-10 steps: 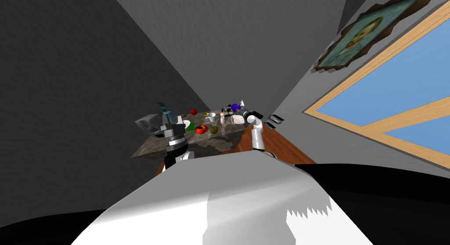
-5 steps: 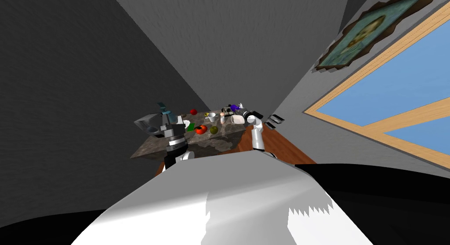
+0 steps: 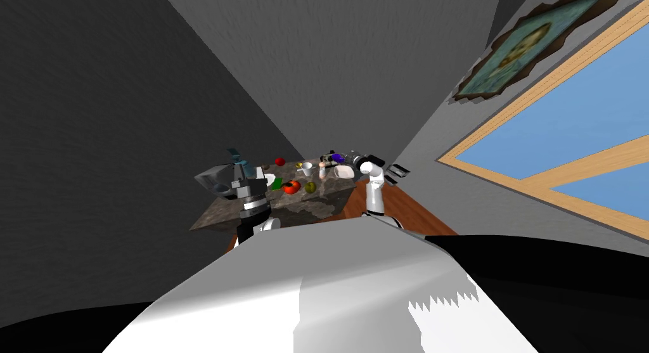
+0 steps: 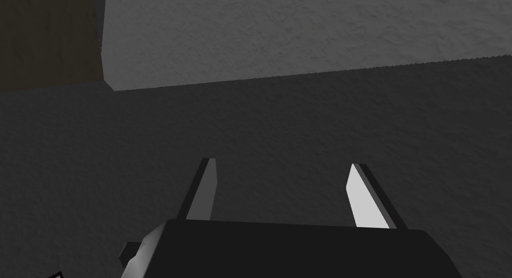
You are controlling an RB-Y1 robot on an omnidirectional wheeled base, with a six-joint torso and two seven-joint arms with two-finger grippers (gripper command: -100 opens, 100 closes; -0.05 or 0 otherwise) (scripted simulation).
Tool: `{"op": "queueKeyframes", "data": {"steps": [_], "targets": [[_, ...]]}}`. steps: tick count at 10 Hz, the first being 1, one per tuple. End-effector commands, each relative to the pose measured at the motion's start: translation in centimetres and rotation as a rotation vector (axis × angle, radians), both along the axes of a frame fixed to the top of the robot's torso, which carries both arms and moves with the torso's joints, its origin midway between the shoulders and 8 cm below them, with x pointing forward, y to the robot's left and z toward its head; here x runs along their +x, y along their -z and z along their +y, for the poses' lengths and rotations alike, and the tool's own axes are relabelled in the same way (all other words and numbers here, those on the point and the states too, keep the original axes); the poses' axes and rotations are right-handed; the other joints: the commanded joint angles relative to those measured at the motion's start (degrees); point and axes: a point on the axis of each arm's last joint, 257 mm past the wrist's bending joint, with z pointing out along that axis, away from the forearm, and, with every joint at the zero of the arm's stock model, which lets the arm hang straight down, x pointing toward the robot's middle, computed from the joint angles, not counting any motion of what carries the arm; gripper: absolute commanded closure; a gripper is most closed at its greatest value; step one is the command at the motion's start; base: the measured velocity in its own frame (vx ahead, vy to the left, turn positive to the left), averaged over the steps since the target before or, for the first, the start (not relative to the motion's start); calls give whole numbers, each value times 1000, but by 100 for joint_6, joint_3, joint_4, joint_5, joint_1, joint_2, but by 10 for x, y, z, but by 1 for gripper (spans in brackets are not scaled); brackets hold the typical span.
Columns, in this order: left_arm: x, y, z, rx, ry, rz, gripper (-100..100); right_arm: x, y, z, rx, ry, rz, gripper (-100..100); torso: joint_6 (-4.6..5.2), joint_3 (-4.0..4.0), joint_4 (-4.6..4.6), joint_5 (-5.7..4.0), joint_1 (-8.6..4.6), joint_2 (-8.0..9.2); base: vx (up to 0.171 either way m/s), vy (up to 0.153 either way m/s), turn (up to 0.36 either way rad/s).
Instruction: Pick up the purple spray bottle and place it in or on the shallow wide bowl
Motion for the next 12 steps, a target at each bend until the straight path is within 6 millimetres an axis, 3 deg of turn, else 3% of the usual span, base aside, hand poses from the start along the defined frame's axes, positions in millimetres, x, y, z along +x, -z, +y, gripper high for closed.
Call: {"op": "queueKeyframes", "data": {"steps": [1,5,6,7,12], "targets": [[0,0,0,0,0,0,0,-3,-14,-3,-4,-8,-5,-100,0,0,0,0,0,0,-15,37,-39],[0,0,0,0,0,0,0,-10,-49,-7,-20,-23,-22,-100,0,3,1,-2,-5,6,-14,35,-35],[0,0,0,0,0,0,0,-8,-45,-8,-19,-20,-22,-100,0,3,1,-1,-5,5,-6,12,-9],[0,0,0,0,0,0,0,-9,-46,-8,-18,-21,-20,0,-1,1,0,-3,-11,2,0,0,0],[0,0,0,0,0,0,0,-9,-46,-8,-18,-21,-20,0,-1,-1,-1,-5,-18,-2,0,0,0]]}}
